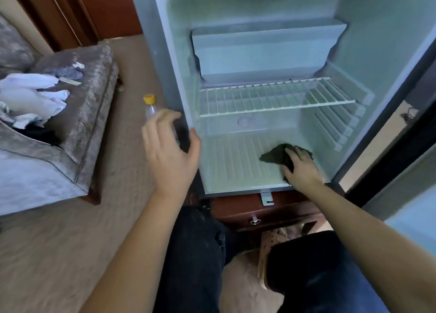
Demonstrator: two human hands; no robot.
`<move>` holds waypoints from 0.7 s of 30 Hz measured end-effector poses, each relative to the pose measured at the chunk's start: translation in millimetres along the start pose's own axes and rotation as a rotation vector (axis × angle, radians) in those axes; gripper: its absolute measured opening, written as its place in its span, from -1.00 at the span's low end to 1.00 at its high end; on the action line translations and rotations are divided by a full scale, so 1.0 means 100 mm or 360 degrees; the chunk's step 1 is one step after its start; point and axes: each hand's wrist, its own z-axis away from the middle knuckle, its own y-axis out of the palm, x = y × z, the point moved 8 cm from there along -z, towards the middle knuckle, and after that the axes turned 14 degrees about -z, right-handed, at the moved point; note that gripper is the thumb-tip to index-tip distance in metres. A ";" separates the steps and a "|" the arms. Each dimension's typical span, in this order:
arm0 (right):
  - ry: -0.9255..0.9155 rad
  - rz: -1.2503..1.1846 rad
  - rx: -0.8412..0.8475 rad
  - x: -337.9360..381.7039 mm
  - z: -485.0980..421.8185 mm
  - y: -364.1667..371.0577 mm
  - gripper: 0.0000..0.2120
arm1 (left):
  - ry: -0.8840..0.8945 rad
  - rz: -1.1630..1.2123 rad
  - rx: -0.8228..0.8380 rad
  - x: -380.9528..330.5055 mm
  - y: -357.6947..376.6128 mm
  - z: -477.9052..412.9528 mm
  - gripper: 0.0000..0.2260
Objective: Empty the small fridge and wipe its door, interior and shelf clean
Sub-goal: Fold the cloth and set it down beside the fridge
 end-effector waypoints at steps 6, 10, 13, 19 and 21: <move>-0.0022 -0.0227 -0.0206 -0.19 -0.26 0.09 -0.55 | -0.0551 0.0418 0.0501 0.40 0.68 0.22 -0.33; -0.0010 -0.0282 -0.0134 -0.19 -0.77 0.06 -0.52 | -0.0607 0.0652 0.0464 0.51 0.78 0.33 -0.35; 0.0010 -0.0401 -0.0102 -0.02 -1.14 0.16 -0.56 | -0.0642 0.0827 0.0528 0.58 0.84 0.30 -0.53; -0.0414 -0.0483 0.0134 0.86 -1.19 0.77 -0.63 | -0.0604 0.0798 0.0460 0.63 0.84 0.28 -0.63; -0.0589 -0.0491 0.0229 1.29 -1.13 1.13 -0.62 | -0.0601 0.0831 0.0480 0.59 0.86 0.29 -0.66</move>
